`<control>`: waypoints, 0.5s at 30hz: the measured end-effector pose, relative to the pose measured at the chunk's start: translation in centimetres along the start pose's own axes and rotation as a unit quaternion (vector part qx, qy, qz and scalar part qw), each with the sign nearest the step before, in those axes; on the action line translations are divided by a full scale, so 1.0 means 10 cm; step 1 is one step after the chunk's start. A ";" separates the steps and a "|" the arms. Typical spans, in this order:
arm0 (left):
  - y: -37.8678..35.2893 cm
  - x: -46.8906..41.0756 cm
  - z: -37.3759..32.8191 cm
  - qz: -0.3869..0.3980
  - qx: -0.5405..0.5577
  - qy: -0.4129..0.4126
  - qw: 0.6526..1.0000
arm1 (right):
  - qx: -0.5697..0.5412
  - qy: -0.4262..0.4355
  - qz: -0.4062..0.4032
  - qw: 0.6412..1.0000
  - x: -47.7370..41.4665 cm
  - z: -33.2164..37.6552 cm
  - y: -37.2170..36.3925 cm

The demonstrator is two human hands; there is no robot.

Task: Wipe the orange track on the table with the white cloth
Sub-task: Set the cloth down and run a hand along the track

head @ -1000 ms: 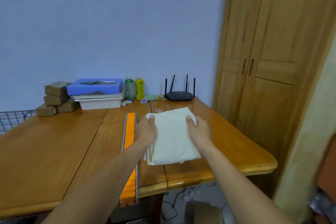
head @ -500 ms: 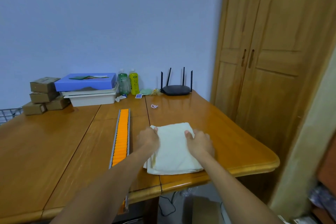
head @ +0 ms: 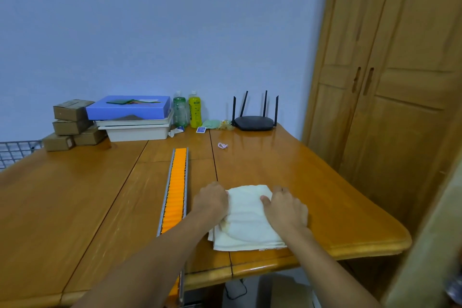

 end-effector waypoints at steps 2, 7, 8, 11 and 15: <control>0.10 -0.04 -0.04 0.001 0.001 -0.020 1.000 | 0.006 0.004 0.004 1.000 -0.05 0.05 0.02; 0.64 -0.17 0.03 -0.063 0.012 -0.101 0.993 | -0.027 0.016 -0.016 0.999 -0.24 0.20 0.17; 0.74 -0.22 0.11 -0.079 0.012 -0.110 0.991 | -0.037 0.023 -0.027 0.999 -0.28 0.25 0.20; 0.96 -0.41 0.46 -0.107 0.045 -0.109 0.987 | -0.070 0.064 -0.053 0.994 -0.42 0.52 0.23; 0.96 -0.74 0.95 -0.081 0.072 -0.069 0.992 | -0.125 0.107 -0.025 0.986 -0.63 1.04 0.17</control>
Point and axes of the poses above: each hand's wrist, its own x-axis away from the middle knuckle, its own y-axis out of the back of the hand, z = x × y, the point moved 10 cm from there along -x, towards the middle knuckle, and after that the axes turned 11 degrees about x, right-handed, at the moved point
